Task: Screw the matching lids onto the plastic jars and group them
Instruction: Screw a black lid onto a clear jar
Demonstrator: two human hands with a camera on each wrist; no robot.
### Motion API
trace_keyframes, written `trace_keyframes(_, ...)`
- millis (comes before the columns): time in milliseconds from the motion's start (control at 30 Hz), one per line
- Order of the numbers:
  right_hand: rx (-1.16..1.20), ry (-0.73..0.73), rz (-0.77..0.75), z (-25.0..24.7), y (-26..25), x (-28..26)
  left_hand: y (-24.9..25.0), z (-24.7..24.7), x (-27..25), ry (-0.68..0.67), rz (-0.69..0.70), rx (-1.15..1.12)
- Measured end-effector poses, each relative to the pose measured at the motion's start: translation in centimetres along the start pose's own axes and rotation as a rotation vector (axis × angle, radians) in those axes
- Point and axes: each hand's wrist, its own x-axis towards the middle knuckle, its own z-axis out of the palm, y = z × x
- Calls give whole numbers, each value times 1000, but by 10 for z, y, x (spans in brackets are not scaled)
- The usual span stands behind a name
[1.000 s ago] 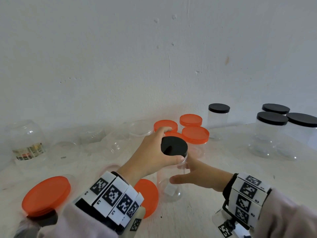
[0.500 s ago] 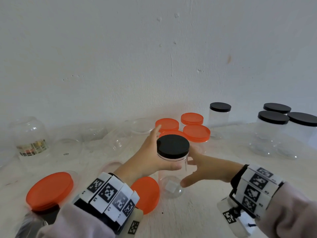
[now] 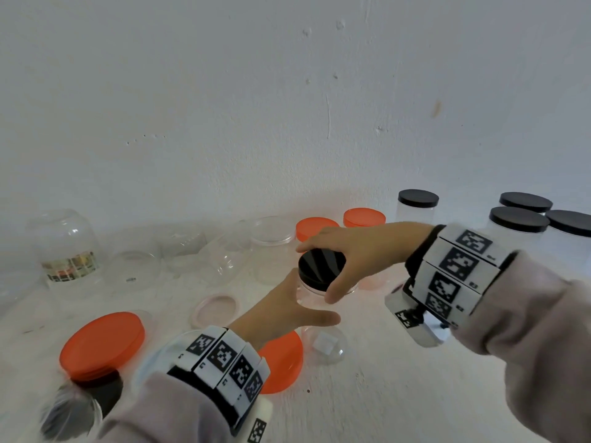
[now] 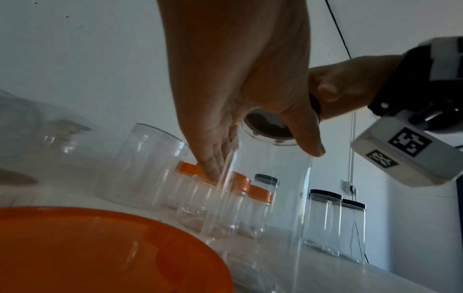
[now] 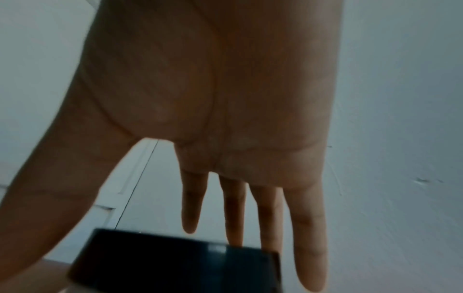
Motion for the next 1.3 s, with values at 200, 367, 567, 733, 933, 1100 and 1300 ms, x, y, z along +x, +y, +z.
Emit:
trace_keyframes(200, -211, -136, 42, -12, -19, 5, -5, 0, 0, -13, 11, -22)
trace_keyframes(367, -255, -129, 44, -16, -22, 8, -8, 0, 1, -19, 19, -33)
trace_keyframes(567, -271, -109, 21, -18, -21, 10, -10, 0, 2, -20, 39, -16)
trace_keyframes(733, -271, -90, 8, -18, -20, 9, -10, 0, 3, -9, 31, -22)
trace_keyframes(933, -267, -52, -12, -18, -18, 9, -10, 0, 2, 10, 25, -7)
trace_keyframes(1100, -269, -74, -30, -17, -15, 11, -10, -1, 2, 3, 31, -2)
trace_keyframes(1300, -257, -124, -77, -21, -15, 11, -10, -2, 2, -21, 38, -10)
